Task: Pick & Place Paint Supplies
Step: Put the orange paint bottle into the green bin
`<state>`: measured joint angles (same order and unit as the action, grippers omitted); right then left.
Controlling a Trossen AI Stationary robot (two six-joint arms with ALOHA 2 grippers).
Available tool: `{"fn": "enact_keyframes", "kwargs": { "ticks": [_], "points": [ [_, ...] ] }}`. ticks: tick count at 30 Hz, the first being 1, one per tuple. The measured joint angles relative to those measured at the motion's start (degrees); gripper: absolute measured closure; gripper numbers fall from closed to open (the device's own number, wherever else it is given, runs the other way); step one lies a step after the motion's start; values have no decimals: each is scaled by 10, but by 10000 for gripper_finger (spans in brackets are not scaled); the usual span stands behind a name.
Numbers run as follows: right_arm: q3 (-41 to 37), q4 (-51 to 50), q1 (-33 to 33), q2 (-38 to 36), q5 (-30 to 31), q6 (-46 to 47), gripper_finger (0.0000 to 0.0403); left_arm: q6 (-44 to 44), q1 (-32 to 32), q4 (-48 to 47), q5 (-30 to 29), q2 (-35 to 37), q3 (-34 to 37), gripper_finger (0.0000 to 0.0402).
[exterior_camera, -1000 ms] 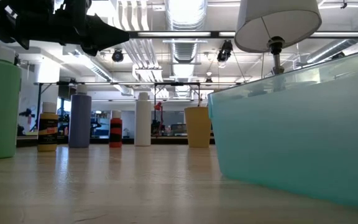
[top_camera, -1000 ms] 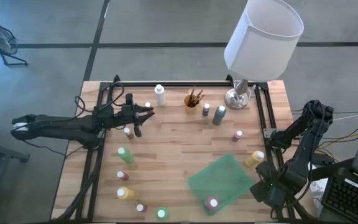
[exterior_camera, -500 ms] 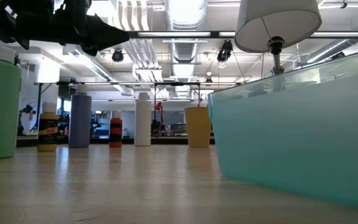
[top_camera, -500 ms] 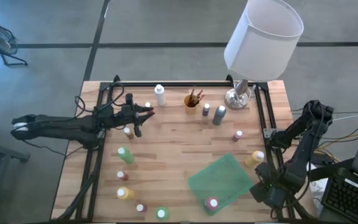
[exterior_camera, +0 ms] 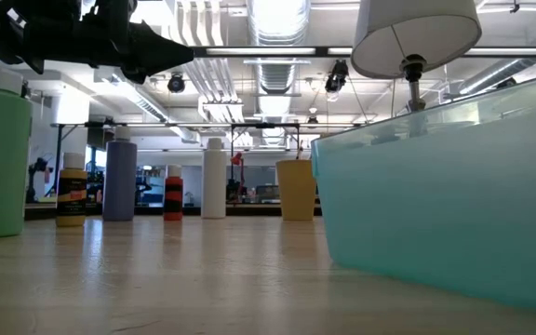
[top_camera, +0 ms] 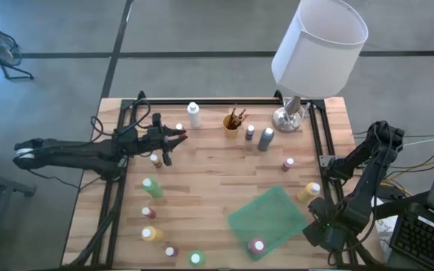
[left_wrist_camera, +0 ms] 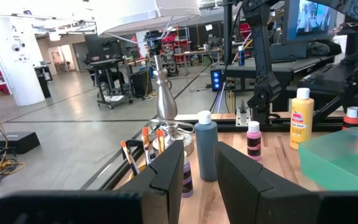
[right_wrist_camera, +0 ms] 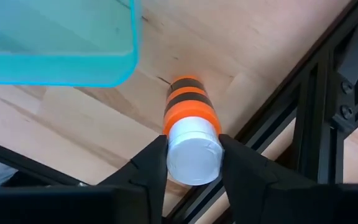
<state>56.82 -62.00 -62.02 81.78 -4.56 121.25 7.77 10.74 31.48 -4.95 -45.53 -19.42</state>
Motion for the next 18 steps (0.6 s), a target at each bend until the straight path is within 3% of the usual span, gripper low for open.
{"fn": "enact_keyframes", "kwargs": {
  "ticks": [8, 18],
  "points": [
    [13, 14, 0, 0, 0, -4, 291, 0, 0, 0, 0, 0, 0, 305],
    [107, -56, 1, 0, 1, 18, 291, 0, 0, 4, 0, 0, 0, 305]
  ]
}}
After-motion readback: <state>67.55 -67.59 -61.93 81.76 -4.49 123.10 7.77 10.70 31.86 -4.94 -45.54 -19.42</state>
